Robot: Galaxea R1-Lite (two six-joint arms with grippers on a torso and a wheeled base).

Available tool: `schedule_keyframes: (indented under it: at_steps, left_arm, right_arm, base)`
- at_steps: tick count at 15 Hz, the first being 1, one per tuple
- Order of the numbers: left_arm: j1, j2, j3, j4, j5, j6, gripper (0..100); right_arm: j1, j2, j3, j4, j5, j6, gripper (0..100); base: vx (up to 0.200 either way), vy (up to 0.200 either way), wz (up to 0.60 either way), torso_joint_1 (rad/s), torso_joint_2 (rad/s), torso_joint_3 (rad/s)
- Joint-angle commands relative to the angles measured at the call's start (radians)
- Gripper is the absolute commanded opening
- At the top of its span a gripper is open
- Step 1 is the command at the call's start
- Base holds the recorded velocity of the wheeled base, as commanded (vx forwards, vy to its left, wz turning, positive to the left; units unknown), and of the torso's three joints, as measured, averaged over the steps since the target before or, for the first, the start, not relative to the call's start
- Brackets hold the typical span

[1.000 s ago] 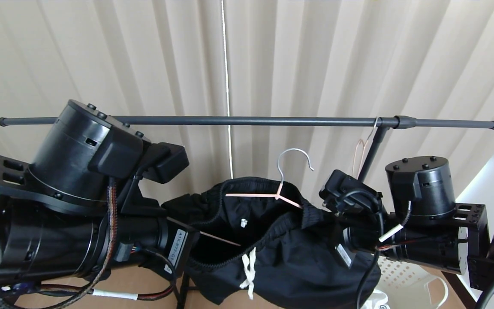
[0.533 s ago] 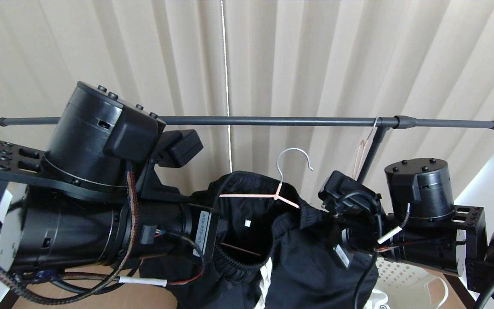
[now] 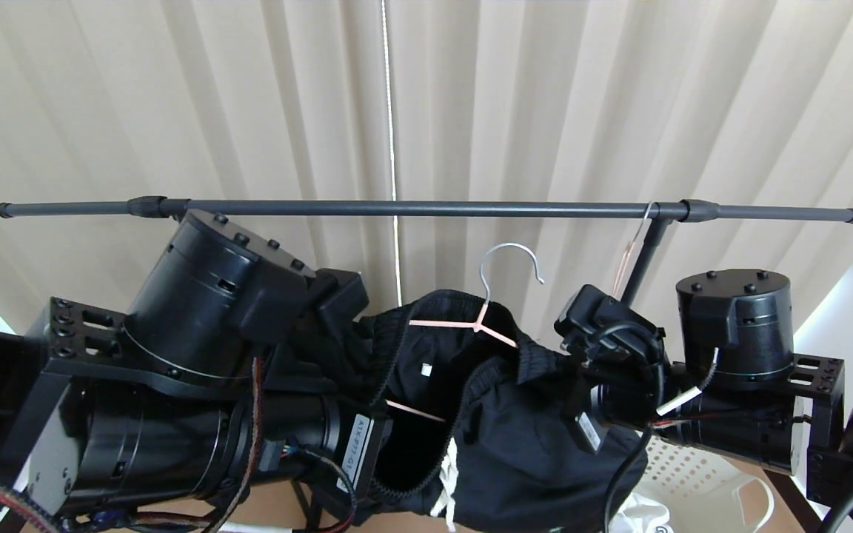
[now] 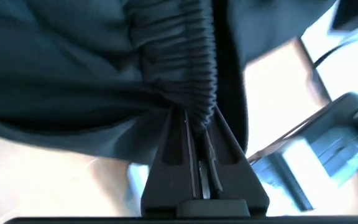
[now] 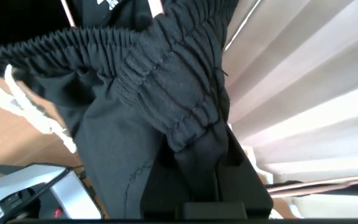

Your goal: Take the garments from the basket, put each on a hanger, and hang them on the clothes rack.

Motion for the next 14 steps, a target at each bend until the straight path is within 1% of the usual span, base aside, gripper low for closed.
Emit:
schedule_keyframes:
  at_steps: [1,3,4,7,8,10,11,12,14]
  left_arm:
    - [-0.001,0.007,0.031,-0.003,0.003,0.011,0]
    - [0.001,0.027,0.032,-0.003,0.011,0.011,0]
    - [0.001,0.031,0.032,-0.003,0.011,0.011,0]
    - [0.001,0.074,0.038,-0.049,0.011,0.008,0]
    - [0.001,0.088,0.041,-0.075,0.012,0.008,0]
    - [0.002,0.119,0.043,-0.115,0.012,0.002,0]
    - [0.002,0.119,0.043,-0.115,0.012,0.002,0]
    - [0.002,0.136,0.043,-0.139,0.012,0.002,0]
    - [0.005,0.163,0.043,-0.184,0.017,0.002,0]
  right_arm:
    - [-0.002,-0.01,0.009,-0.005,0.004,0.0,0]
    - [-0.002,-0.033,0.015,-0.005,0.04,0.0,0]
    - [-0.002,-0.04,0.017,-0.005,0.044,0.0,0]
    - [-0.002,-0.07,0.035,-0.012,0.067,0.0,0]
    - [-0.002,-0.076,0.051,-0.032,0.072,0.0,0]
    - [0.001,-0.081,0.094,-0.118,0.083,-0.005,0]
    - [0.001,-0.081,0.094,-0.118,0.083,-0.005,0]
    - [0.004,-0.092,0.11,-0.146,0.083,-0.011,0]
    - [0.024,-0.11,0.124,-0.146,0.083,-0.012,0]
  base:
    - [0.0,0.0,0.0,0.0,0.0,0.0]
    - [0.0,0.0,0.0,0.0,0.0,0.0]
    - [0.0,0.0,0.0,0.0,0.0,0.0]
    - [0.0,0.0,0.0,0.0,0.0,0.0]
    - [0.0,0.0,0.0,0.0,0.0,0.0]
    - [0.0,0.0,0.0,0.0,0.0,0.0]
    - [0.0,0.0,0.0,0.0,0.0,0.0]
    - [0.0,0.0,0.0,0.0,0.0,0.0]
    - [0.0,0.0,0.0,0.0,0.0,0.0]
